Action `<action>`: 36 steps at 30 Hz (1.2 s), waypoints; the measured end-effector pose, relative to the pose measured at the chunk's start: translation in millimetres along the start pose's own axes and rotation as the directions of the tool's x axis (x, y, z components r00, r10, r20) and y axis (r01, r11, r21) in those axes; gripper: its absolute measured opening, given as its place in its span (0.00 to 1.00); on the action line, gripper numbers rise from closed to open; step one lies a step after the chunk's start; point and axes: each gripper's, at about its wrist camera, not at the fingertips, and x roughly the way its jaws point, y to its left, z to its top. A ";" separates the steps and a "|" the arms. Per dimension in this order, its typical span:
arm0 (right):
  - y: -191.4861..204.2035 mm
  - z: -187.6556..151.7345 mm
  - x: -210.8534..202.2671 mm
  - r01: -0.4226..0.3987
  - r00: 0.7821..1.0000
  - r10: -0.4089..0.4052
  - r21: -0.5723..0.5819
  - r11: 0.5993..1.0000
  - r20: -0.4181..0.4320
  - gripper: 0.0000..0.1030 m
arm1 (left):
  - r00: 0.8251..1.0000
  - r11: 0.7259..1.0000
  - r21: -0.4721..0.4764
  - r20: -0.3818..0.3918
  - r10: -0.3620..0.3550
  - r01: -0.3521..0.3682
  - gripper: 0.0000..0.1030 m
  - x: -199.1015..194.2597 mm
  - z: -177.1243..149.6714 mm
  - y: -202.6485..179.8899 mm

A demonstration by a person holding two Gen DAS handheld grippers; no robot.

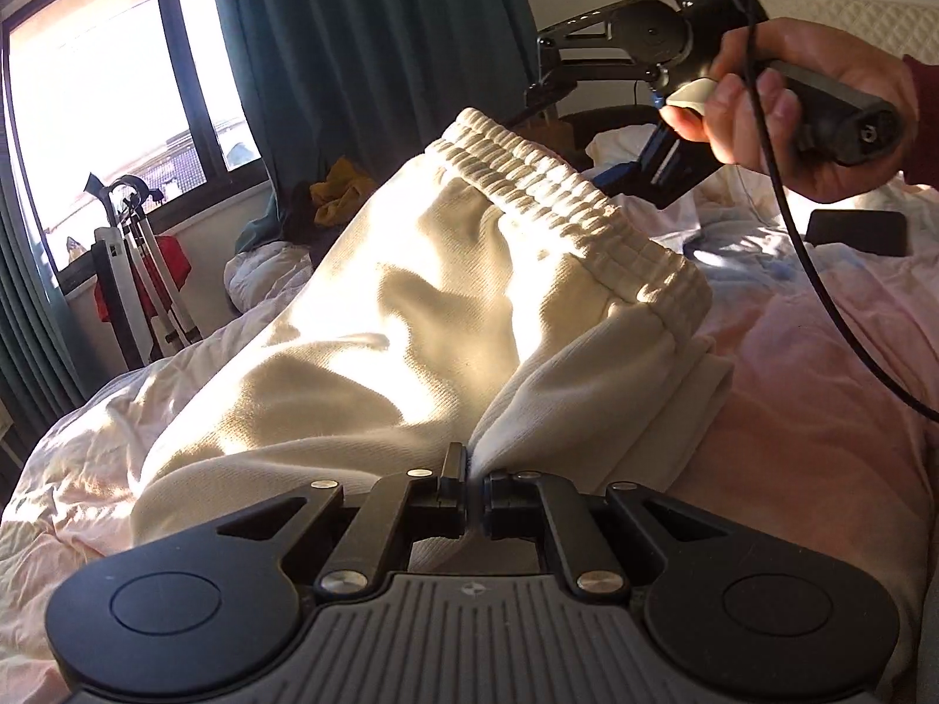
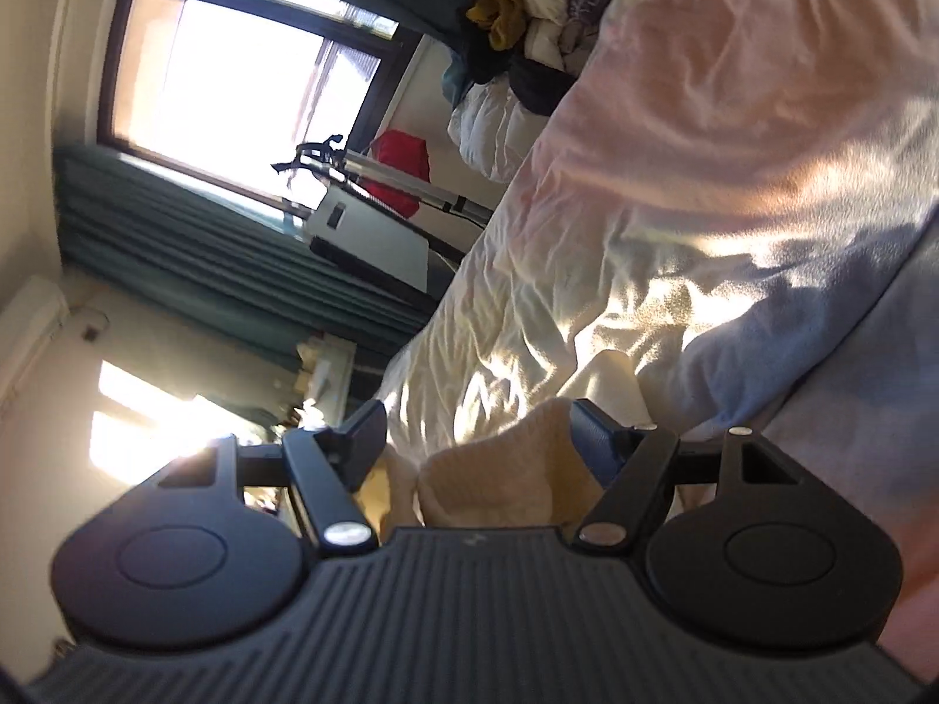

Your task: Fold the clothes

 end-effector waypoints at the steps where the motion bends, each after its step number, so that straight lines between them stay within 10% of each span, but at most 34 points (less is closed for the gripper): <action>1: 2.2 -3.6 -4.0 -0.001 1.000 0.001 -0.013 1.000 -0.009 0.70 | 1.000 1.000 -0.005 0.000 -0.001 0.001 0.06 -1.0 -0.1 1.0; 9: 11.5 -15.0 3.8 0.043 0.996 -0.052 -0.114 0.993 -0.079 0.70 | 1.000 1.000 0.015 0.009 0.013 -0.013 0.06 -7.5 -6.9 -9.3; 19: -35.7 -4.0 89.5 -0.029 0.983 0.052 0.134 0.990 -0.173 0.68 | 0.998 0.995 0.084 0.050 0.046 -0.050 0.19 -15.3 -14.7 -21.9; 24: -34.8 4.1 95.0 -0.036 0.983 0.058 0.127 0.991 -0.173 0.41 | 0.993 0.993 0.050 0.062 0.105 -0.108 0.45 -34.7 -17.7 -19.5; 36: -32.5 30.7 84.0 -0.081 0.990 0.098 0.157 0.984 -0.103 0.33 | 0.963 0.963 0.062 -0.058 0.265 -0.262 0.37 -49.6 -35.7 -3.0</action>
